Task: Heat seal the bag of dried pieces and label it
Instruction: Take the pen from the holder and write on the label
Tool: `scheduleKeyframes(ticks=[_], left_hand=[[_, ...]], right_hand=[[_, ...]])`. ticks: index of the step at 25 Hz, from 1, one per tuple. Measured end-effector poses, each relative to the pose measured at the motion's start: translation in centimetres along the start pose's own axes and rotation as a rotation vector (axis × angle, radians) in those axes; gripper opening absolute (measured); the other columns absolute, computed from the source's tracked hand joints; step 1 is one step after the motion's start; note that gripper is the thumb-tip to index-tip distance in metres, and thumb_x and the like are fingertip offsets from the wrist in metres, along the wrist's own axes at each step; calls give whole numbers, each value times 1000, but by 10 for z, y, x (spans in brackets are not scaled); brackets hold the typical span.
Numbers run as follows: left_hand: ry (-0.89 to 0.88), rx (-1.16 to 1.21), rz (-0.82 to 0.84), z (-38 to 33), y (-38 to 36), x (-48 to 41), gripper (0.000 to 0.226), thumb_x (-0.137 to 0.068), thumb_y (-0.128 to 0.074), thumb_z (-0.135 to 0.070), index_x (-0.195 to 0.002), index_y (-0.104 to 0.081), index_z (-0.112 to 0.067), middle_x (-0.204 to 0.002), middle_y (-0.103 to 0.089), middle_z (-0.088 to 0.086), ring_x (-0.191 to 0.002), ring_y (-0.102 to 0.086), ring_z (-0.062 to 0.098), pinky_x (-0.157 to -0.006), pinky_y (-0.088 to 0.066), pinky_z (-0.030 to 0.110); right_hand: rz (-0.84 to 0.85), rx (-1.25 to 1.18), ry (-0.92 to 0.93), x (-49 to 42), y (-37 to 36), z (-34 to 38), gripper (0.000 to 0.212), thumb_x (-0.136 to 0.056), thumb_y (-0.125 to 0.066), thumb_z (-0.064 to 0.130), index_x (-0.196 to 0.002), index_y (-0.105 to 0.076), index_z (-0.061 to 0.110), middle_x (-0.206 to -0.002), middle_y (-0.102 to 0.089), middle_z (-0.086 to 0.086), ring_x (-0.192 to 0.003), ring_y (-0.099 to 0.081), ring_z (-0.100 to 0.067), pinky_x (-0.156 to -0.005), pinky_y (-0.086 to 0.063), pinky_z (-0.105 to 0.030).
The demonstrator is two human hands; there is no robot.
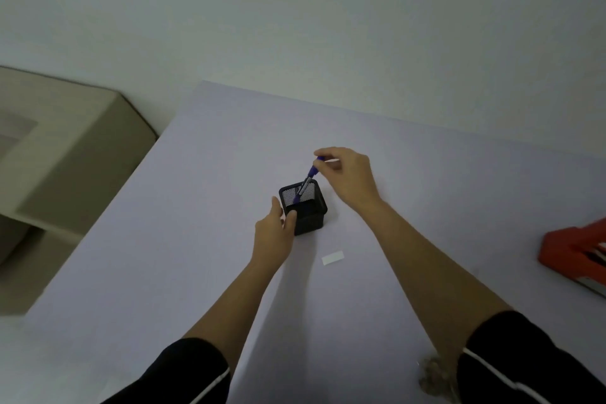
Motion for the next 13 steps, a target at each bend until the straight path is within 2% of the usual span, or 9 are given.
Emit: scheduleKeyframes(ticks=[1,2,3,5,7,9,13], left_hand=[[-33,1,-34,-4,6,4,54,-98,-38,-30,-144,-23,-7,-142,-44,12,-126,-44,27,-97,-38,27],[-97,1,-81,-11,12,8,54,-97,-40,-31,-144,-24,-8,-145,-41,10,-130,-39,26,-105,-33,31],[-176,13,-119,-19,18,13,52,-96,-43,-30,-142,-29,-9,-142,-43,9,-128,-41,24,-105,-34,33],[-311,62,-126,-38,23,22,44,-94,-50,-27,-134,-43,-11,-124,-55,4,-109,-53,17,-94,-44,27],[-342,153,-107,-53,23,33,33,-91,-55,-23,-123,-54,-15,-102,-60,-8,-86,-58,0,-80,-48,13],[-336,274,-102,-62,22,43,22,-88,-60,-18,-110,-61,-16,-86,-62,-16,-76,-61,-5,-70,-47,7],[-382,371,-79,-74,12,60,15,-84,-66,-18,-98,-63,-20,-79,-64,-8,-74,-63,8,-70,-53,14]], right_hand=[[-64,-20,23,1,16,10,19,-85,-63,14,-104,-68,10,-97,-70,-4,-75,-65,-1,-73,-50,-9],[-116,-40,36,3,32,20,19,-86,-63,15,-104,-68,11,-94,-70,0,-72,-64,4,-69,-46,-4],[-149,-60,37,6,47,27,19,-86,-63,16,-103,-69,12,-90,-69,3,-70,-62,9,-65,-43,-1],[-177,-81,26,13,71,36,18,-85,-64,19,-102,-70,15,-83,-68,6,-69,-61,12,-64,-40,0],[-199,-96,-2,23,87,36,17,-85,-64,22,-100,-70,18,-82,-70,5,-73,-64,6,-65,-42,-2],[-238,-135,-40,36,98,31,14,-84,-65,22,-97,-70,21,-84,-71,4,-77,-65,0,-69,-45,-6],[-349,-314,-118,65,116,13,12,-84,-66,19,-96,-70,22,-90,-71,6,-86,-67,-6,-85,-51,-22]])
Point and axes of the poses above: each hand's wrist, its own x-axis away from the middle knuckle, its own y-axis out of the back of the hand, z = x × y, the point moved 4 cm from there along -x, towards the middle knuckle
